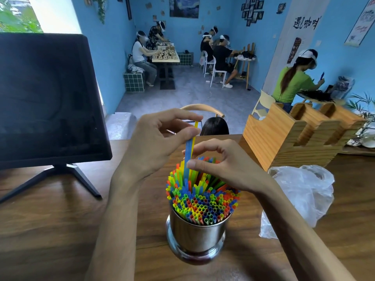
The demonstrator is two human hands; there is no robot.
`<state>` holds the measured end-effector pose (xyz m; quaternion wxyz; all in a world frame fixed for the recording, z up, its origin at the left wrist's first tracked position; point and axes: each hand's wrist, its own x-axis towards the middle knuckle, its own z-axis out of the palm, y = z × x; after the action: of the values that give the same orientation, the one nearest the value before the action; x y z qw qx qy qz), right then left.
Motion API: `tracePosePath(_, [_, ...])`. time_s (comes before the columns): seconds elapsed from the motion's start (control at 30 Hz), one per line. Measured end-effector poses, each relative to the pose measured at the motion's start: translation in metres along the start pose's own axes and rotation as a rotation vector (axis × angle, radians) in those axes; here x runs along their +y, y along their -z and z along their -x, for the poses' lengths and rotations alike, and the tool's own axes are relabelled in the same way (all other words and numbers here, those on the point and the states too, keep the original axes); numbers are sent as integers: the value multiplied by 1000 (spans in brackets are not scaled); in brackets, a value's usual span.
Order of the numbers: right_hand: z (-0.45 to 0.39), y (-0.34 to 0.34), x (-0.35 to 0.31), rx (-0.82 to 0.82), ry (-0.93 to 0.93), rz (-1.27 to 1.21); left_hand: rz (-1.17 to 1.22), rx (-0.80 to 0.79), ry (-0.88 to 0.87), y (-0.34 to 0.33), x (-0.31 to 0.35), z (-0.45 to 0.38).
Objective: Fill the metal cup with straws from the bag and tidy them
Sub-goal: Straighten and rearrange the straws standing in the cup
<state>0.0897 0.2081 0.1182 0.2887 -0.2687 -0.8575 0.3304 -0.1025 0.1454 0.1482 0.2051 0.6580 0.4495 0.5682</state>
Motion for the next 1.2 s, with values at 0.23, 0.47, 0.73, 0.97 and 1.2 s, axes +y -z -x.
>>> tracePosePath(0.23, [-3,-10,-4,183,100,-111,58,127,-64,-12,2,1])
tracePosePath(0.47, [-1,-11,-2,89,89,-182,25,91,-17,-7,-6,2])
tracePosePath(0.73, [-2,-10,-2,91,94,-179,40,110,-25,-7,-2,0])
tracePosePath(0.97, [-2,-10,0,109,75,-200,52,174,7,-10,1,1])
tracePosePath(1.2, [-1,-11,4,79,32,-227,1,232,13,-11,-1,2])
